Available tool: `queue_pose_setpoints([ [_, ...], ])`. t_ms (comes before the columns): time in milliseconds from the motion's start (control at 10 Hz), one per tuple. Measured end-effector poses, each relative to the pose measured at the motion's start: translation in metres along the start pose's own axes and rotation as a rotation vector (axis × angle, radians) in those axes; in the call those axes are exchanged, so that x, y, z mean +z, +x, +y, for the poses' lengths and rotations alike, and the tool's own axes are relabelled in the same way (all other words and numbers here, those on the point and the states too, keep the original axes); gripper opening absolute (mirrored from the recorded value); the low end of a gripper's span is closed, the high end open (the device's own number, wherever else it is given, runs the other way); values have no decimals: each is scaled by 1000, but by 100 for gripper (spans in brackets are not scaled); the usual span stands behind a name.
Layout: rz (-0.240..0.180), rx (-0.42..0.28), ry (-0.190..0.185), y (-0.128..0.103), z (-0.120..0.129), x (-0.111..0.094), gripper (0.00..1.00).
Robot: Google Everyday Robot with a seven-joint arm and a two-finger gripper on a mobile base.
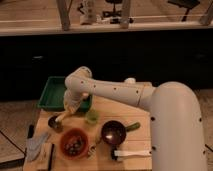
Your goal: Place banana in metal cup
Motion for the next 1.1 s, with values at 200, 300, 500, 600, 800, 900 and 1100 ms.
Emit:
queue_pose_setpoints([
  [200,-11,-29,-10,-10,-5,2,0],
  [300,-22,-55,-20,-19,-10,5,0],
  [500,-38,-93,-41,-30,-17,10,0],
  [600,-47,-112,-51,-36,-21,13,0],
  [800,-56,-134,-69,-42,-23,16,0],
  [900,-60,-145,-74,-45,-25,17,0],
  [1100,-67,-172,-93,-54,-28,21,0],
])
